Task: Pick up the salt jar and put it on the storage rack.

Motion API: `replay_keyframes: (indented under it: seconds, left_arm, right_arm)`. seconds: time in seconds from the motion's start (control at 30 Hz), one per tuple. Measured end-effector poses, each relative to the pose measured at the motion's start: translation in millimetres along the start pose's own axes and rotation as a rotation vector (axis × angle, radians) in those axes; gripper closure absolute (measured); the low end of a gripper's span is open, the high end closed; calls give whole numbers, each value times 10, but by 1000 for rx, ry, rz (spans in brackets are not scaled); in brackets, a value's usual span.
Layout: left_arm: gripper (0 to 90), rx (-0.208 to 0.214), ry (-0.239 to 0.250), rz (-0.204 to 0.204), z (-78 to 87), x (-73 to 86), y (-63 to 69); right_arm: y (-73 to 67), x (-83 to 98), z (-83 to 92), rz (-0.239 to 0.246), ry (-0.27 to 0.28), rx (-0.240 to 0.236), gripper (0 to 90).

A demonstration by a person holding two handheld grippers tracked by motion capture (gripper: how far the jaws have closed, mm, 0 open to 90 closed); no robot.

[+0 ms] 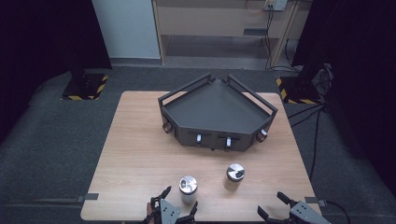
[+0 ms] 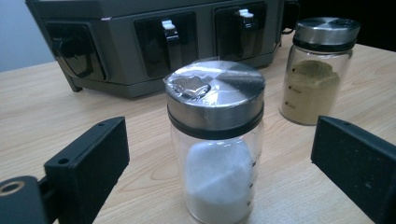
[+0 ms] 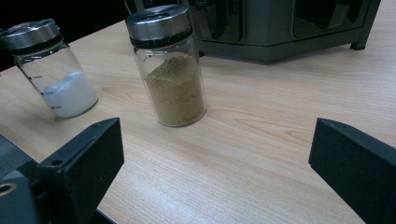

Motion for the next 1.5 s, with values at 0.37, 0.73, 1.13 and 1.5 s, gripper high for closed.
replay_keyframes:
  seconds: [0.37, 0.73, 1.13, 1.5]
  left_arm:
    - [31, 15, -5, -12, -213, 33, -64]
    - [33, 36, -21, -5, -320, 84, -81]
    - [40, 53, -19, 4, -392, 130, -101]
    - [87, 72, -50, 9, -432, 146, -103]
  right_arm:
    - [-8, -4, -11, 1, -4, -1, 37]
    - [-3, 2, -31, -6, -9, 1, 37]
    - [-8, 0, -51, -4, -11, -2, 38]
    - [7, 6, -44, -8, -6, -14, 49]
Point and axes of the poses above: each handheld gripper's, and its own axes: z roughly backward along the jaws, x roughly out of its underside, y roughly to its right, the point moved 6 cm from there along -z, roughly forward along the jaws, and after that the axes turned 7 degrees about z, right-handed, at the moved point
